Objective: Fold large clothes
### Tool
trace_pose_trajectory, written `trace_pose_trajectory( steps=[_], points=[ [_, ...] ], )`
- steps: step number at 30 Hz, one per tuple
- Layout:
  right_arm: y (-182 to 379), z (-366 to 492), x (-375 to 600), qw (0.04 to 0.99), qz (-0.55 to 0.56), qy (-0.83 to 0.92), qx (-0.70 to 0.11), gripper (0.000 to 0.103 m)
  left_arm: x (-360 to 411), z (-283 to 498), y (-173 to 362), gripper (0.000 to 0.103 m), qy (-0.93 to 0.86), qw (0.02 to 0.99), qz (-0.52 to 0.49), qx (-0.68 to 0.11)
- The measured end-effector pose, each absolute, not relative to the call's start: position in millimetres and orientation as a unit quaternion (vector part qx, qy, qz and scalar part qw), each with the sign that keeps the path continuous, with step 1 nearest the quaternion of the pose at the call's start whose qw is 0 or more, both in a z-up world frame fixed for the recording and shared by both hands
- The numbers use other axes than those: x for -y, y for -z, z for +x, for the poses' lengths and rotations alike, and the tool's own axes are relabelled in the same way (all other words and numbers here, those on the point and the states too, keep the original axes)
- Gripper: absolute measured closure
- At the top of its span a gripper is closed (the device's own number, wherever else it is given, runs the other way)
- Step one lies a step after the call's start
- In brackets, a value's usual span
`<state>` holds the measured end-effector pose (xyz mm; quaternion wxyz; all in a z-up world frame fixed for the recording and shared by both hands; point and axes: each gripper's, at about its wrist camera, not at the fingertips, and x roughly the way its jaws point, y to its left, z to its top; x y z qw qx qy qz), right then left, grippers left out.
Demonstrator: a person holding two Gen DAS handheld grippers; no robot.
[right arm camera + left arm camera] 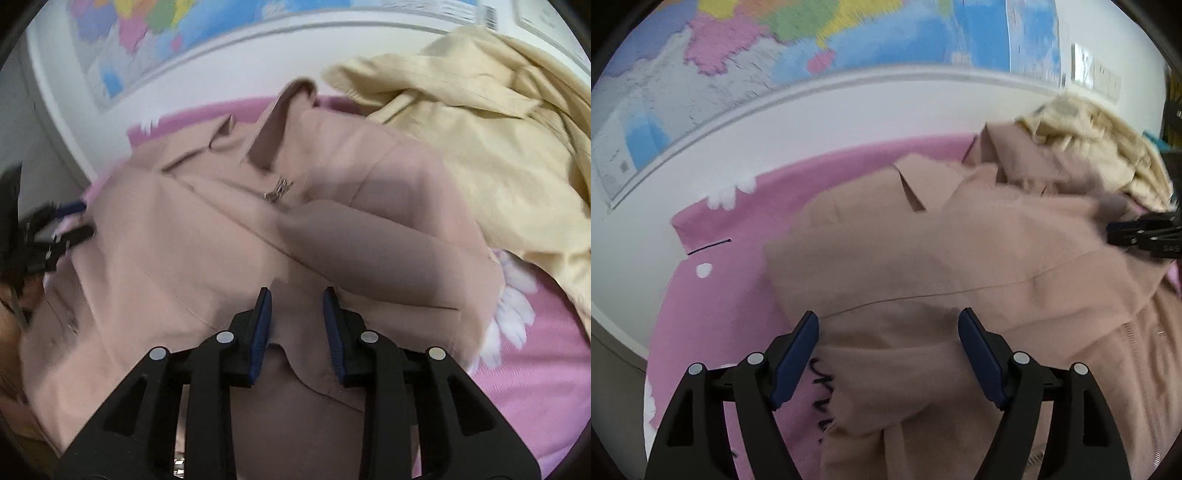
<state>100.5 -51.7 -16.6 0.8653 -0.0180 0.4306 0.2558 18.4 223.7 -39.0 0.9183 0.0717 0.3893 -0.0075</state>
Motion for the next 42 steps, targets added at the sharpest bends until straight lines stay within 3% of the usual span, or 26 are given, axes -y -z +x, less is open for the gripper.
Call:
trace_pose_trajectory(
  steps=[2, 6, 8, 13, 16, 26, 42],
  points=[
    [1.1, 83.6, 60.7, 0.868, 0.010, -0.280, -0.409, 0.067, -232.9, 3.2, 26.9, 0.023, 0.003, 0.923, 0.060, -0.381],
    [-15.6, 34.3, 83.5, 0.864, 0.040, -0.308, -0.397, 0.055, -246.4, -34.2, 20.9, 0.022, 0.012, 0.923, 0.058, -0.379],
    [-13.1, 10.2, 103.0, 0.857, 0.068, -0.314, -0.403, 0.039, -257.1, -52.7, 25.0, 0.022, 0.020, 0.920, 0.047, -0.389],
    [4.1, -41.2, 133.7, 0.839, 0.135, -0.322, -0.418, 0.037, -280.2, -91.4, 40.4, 0.019, 0.042, 0.911, 0.006, -0.411],
    [15.3, -68.8, 151.7, 0.837, 0.164, -0.306, -0.422, 0.028, -285.8, -111.0, 48.2, 0.019, 0.066, 0.902, -0.023, -0.426],
    [46.7, -114.2, 149.7, 0.811, 0.191, -0.309, -0.458, 0.027, -281.1, -144.5, 64.5, 0.015, 0.121, 0.878, -0.075, -0.457],
    [54.9, -123.0, 100.7, 0.787, 0.182, -0.392, -0.441, 0.029, -261.9, -143.8, 66.6, 0.014, 0.212, 0.843, -0.115, -0.481]
  ],
)
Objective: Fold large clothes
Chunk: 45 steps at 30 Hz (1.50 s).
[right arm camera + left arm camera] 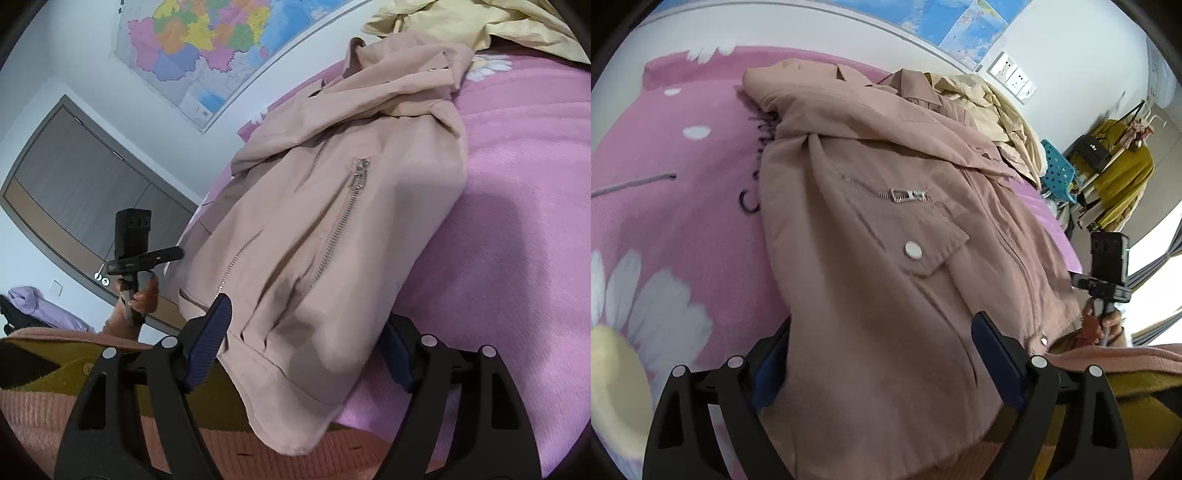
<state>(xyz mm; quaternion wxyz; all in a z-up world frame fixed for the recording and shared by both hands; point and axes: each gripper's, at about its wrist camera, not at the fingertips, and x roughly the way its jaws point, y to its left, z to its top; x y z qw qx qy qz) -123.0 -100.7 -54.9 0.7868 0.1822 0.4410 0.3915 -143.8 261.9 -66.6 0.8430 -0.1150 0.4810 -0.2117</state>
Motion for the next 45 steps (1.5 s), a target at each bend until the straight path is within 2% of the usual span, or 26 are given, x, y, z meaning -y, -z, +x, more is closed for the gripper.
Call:
trace_pose_trajectory(
  steps=[3, 4, 6, 7, 8, 11, 12, 13, 14, 15, 16, 19, 27, 30, 35, 39, 41, 43, 45],
  points=[
    [56.2, -123.3, 95.0, 0.792, 0.176, -0.385, -0.440, 0.035, -250.2, -134.8, 67.8, 0.014, 0.208, 0.849, -0.098, -0.476],
    [56.5, -123.8, 94.8, 0.792, 0.177, -0.385, -0.440, 0.036, -248.2, -133.7, 67.6, 0.019, 0.206, 0.850, -0.097, -0.475],
    [58.7, -125.4, 94.9, 0.787, 0.185, -0.388, -0.443, 0.044, -245.7, -133.5, 67.5, 0.038, 0.182, 0.856, -0.081, -0.476],
    [60.0, -127.0, 95.8, 0.784, 0.190, -0.391, -0.443, 0.047, -246.7, -134.5, 67.3, 0.051, 0.172, 0.858, -0.076, -0.479],
    [60.5, -128.1, 96.2, 0.784, 0.190, -0.391, -0.443, 0.048, -248.5, -136.0, 66.9, 0.055, 0.165, 0.857, -0.078, -0.483],
    [61.3, -128.9, 96.4, 0.785, 0.193, -0.390, -0.440, 0.049, -253.4, -139.2, 67.7, 0.055, 0.161, 0.855, -0.095, -0.484],
    [61.9, -128.2, 93.9, 0.784, 0.193, -0.392, -0.441, 0.050, -252.1, -140.2, 67.9, 0.058, 0.158, 0.857, -0.092, -0.482],
    [64.6, -125.8, 91.5, 0.778, 0.198, -0.395, -0.446, 0.063, -250.1, -139.5, 68.4, 0.076, 0.153, 0.857, -0.095, -0.482],
    [68.4, -122.9, 90.5, 0.772, 0.209, -0.393, -0.453, 0.081, -250.6, -138.1, 69.2, 0.097, 0.152, 0.854, -0.113, -0.484],
    [71.1, -120.2, 91.4, 0.768, 0.221, -0.391, -0.457, 0.089, -251.8, -137.7, 67.9, 0.099, 0.146, 0.855, -0.126, -0.481],
    [72.6, -118.4, 95.7, 0.760, 0.243, -0.396, -0.454, 0.094, -252.8, -139.7, 64.1, 0.100, 0.142, 0.860, -0.132, -0.472],
    [51.1, -126.8, 109.8, 0.757, 0.280, -0.426, -0.408, 0.098, -260.5, -149.8, 43.1, 0.100, 0.146, 0.872, -0.164, -0.437],
    [-28.8, -174.8, 129.1, 0.783, 0.255, -0.481, -0.299, 0.099, -269.9, -195.7, -17.0, 0.101, 0.191, 0.890, -0.210, -0.357],
    [-20.2, -172.9, 138.4, 0.781, 0.270, -0.465, -0.316, 0.099, -271.1, -206.4, -15.5, 0.101, 0.190, 0.890, -0.218, -0.352],
    [10.9, -162.2, 134.4, 0.762, 0.288, -0.454, -0.361, 0.099, -270.0, -198.2, 26.1, 0.099, 0.193, 0.865, -0.234, -0.400],
    [10.0, -161.6, 130.1, 0.762, 0.283, -0.459, -0.357, 0.099, -264.3, -191.4, 54.3, 0.088, 0.163, 0.858, -0.207, -0.440],
    [10.1, -162.0, 130.8, 0.761, 0.282, -0.460, -0.359, 0.099, -264.8, -188.7, 64.9, 0.069, 0.166, 0.848, -0.205, -0.459],
    [10.9, -161.4, 130.1, 0.759, 0.284, -0.461, -0.361, 0.099, -265.9, -190.0, 73.5, 0.061, 0.174, 0.841, -0.202, -0.471],
    [12.2, -159.9, 129.4, 0.756, 0.286, -0.463, -0.364, 0.099, -263.2, -189.9, 81.9, 0.062, 0.193, 0.829, -0.204, -0.484]
  ],
)
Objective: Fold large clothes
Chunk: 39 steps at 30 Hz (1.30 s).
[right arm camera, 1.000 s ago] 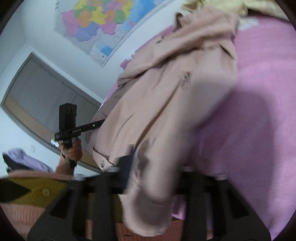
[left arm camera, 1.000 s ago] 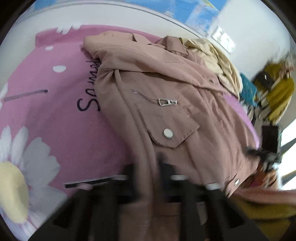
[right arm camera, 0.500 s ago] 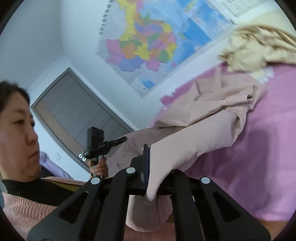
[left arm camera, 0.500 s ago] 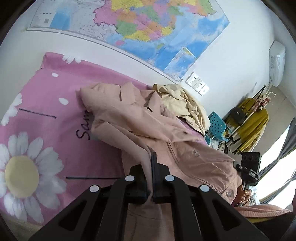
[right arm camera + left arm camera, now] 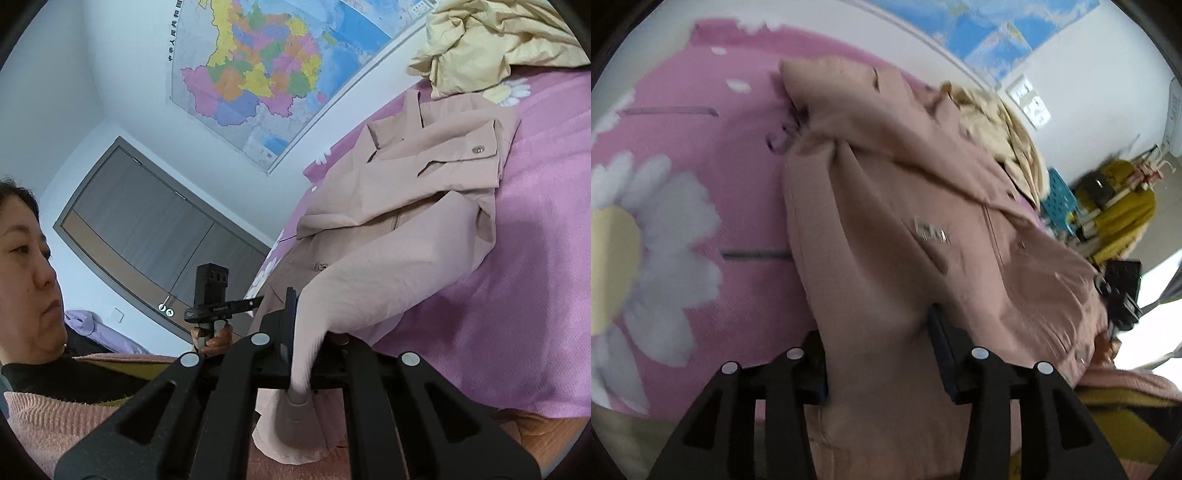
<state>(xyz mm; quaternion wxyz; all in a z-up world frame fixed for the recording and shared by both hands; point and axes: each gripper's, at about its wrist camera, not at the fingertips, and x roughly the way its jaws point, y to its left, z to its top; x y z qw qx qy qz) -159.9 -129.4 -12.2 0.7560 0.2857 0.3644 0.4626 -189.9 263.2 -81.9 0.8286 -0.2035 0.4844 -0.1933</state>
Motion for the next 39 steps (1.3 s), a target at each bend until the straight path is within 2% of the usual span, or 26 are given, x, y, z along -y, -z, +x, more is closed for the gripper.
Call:
trace_pose_trajectory(
  steps=[1, 2, 3, 9, 14, 19, 24, 27, 30, 32, 34, 36, 37, 38, 39],
  points=[
    [13.6, -159.5, 128.4, 0.753, 0.288, -0.464, -0.367, 0.098, -261.6, -192.3, 81.3, 0.072, 0.195, 0.832, -0.197, -0.480],
    [13.9, -159.0, 127.3, 0.752, 0.288, -0.465, -0.368, 0.098, -259.6, -193.6, 81.1, 0.095, 0.199, 0.831, -0.193, -0.483],
    [13.3, -158.4, 126.4, 0.752, 0.287, -0.465, -0.368, 0.098, -258.2, -194.0, 81.5, 0.103, 0.204, 0.827, -0.193, -0.487],
    [-7.0, -138.8, 126.3, 0.753, 0.304, -0.473, -0.342, 0.098, -269.5, -185.1, 45.4, 0.102, 0.212, 0.845, -0.237, -0.431],
    [-39.3, -93.2, 134.7, 0.758, 0.332, -0.470, -0.307, 0.098, -284.3, -151.0, -13.2, 0.102, 0.208, 0.870, -0.237, -0.378],
    [-55.6, -4.7, 154.5, 0.755, 0.398, -0.422, -0.306, 0.098, -293.8, -81.8, -45.1, 0.102, 0.178, 0.881, -0.228, -0.374],
    [-29.3, 88.1, 156.6, 0.746, 0.438, -0.356, -0.354, 0.092, -314.7, 18.2, -33.5, 0.101, 0.109, 0.866, -0.252, -0.418],
    [0.5, 130.0, 149.6, 0.745, 0.437, -0.304, -0.402, 0.088, -322.4, 64.2, -0.7, 0.101, 0.065, 0.842, -0.261, -0.467],
    [24.9, 150.3, 145.1, 0.739, 0.437, -0.274, -0.434, 0.078, -328.5, 86.5, 25.1, 0.096, 0.052, 0.824, -0.267, -0.497],
    [33.3, 152.8, 147.6, 0.736, 0.445, -0.267, -0.435, 0.057, -331.1, 89.2, 34.6, 0.096, 0.042, 0.821, -0.275, -0.498],
    [29.0, 147.6, 149.0, 0.749, 0.430, -0.272, -0.424, 0.050, -330.8, 82.7, 32.4, 0.092, 0.050, 0.830, -0.266, -0.487],
    [13.3, 135.5, 145.5, 0.775, 0.384, -0.285, -0.414, 0.042, -330.0, 73.5, 23.9, 0.083, 0.048, 0.847, -0.241, -0.471],
    [5.7, 128.4, 145.9, 0.788, 0.364, -0.285, -0.407, 0.037, -324.4, 62.7, 13.9, 0.071, 0.045, 0.866, -0.209, -0.452],
    [-4.9, 120.6, 145.6, 0.807, 0.335, -0.284, -0.396, 0.035, -319.2, 52.4, 5.0, 0.056, 0.048, 0.880, -0.181, -0.436],
    [-19.2, 108.6, 143.9, 0.833, 0.293, -0.278, -0.379, 0.035, -314.2, 46.9, -1.2, 0.052, 0.054, 0.889, -0.161, -0.425]
  ],
)
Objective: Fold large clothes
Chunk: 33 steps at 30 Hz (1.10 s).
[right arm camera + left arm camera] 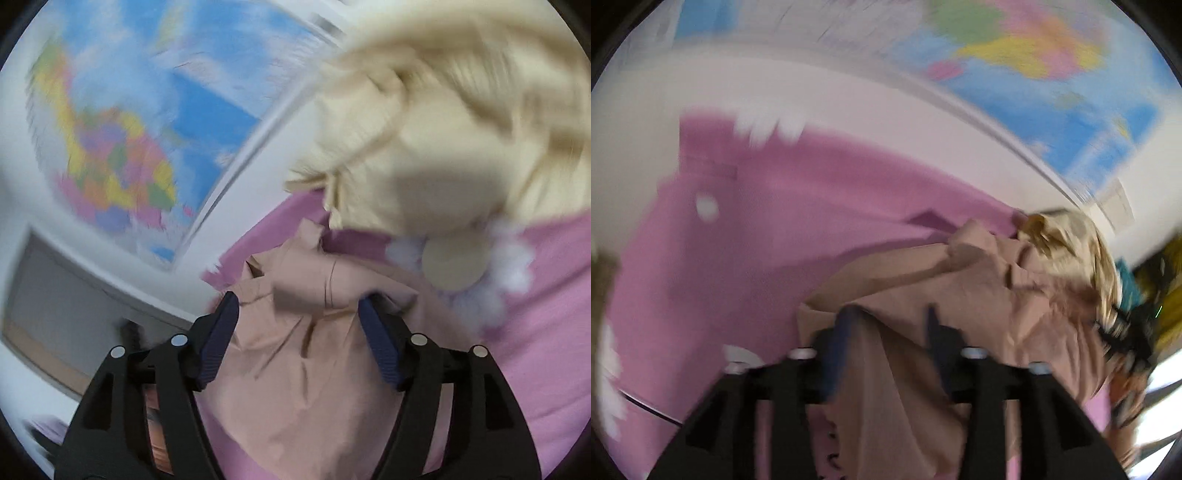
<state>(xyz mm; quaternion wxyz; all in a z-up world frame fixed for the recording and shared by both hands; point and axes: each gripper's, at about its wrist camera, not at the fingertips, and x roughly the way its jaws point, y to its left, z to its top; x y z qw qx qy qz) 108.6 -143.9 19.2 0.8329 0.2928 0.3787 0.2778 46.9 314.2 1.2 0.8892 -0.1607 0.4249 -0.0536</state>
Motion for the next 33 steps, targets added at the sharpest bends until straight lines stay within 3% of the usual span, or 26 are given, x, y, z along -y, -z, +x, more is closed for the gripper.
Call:
trace_pose_trajectory(
  steps=[6, 14, 15, 17, 20, 24, 26, 30, 33],
  points=[
    [-37.3, 88.4, 97.3, 0.887, 0.112, -0.261, -0.364, 0.024, -268.8, 14.1, -13.3, 0.044, 0.100, 0.914, -0.027, -0.392],
    [19.9, 140.1, 33.2, 0.869, -0.036, -0.200, -0.451, 0.028, -240.4, 66.4, 30.2, 0.044, 0.079, 0.884, 0.032, -0.461],
    [24.2, 142.7, 29.8, 0.868, -0.050, -0.196, -0.455, 0.032, -241.3, 72.6, 31.9, 0.044, 0.072, 0.882, 0.028, -0.466],
    [25.6, 143.9, 28.4, 0.866, -0.050, -0.208, -0.453, 0.088, -246.8, 90.8, 31.7, 0.059, 0.053, 0.878, 0.014, -0.475],
    [12.3, 142.5, 31.0, 0.875, -0.043, -0.220, -0.429, 0.100, -261.6, 109.7, 24.8, 0.062, 0.038, 0.879, -0.040, -0.474],
    [-11.7, 147.8, 51.7, 0.896, 0.016, -0.219, -0.387, 0.100, -285.1, 113.1, 13.5, 0.055, 0.007, 0.888, -0.101, -0.450],
    [0.4, 158.5, 50.7, 0.886, 0.015, -0.210, -0.413, 0.099, -287.5, 105.6, 13.7, 0.043, 0.009, 0.892, -0.095, -0.442],
    [20.5, 165.0, 51.6, 0.872, 0.013, -0.199, -0.447, 0.093, -286.1, 78.9, 22.3, 0.038, 0.017, 0.896, -0.045, -0.441],
    [1.2, 137.7, 72.6, 0.889, 0.042, -0.217, -0.402, 0.066, -292.4, 52.4, 25.6, 0.032, 0.027, 0.901, -0.034, -0.431]
  ],
)
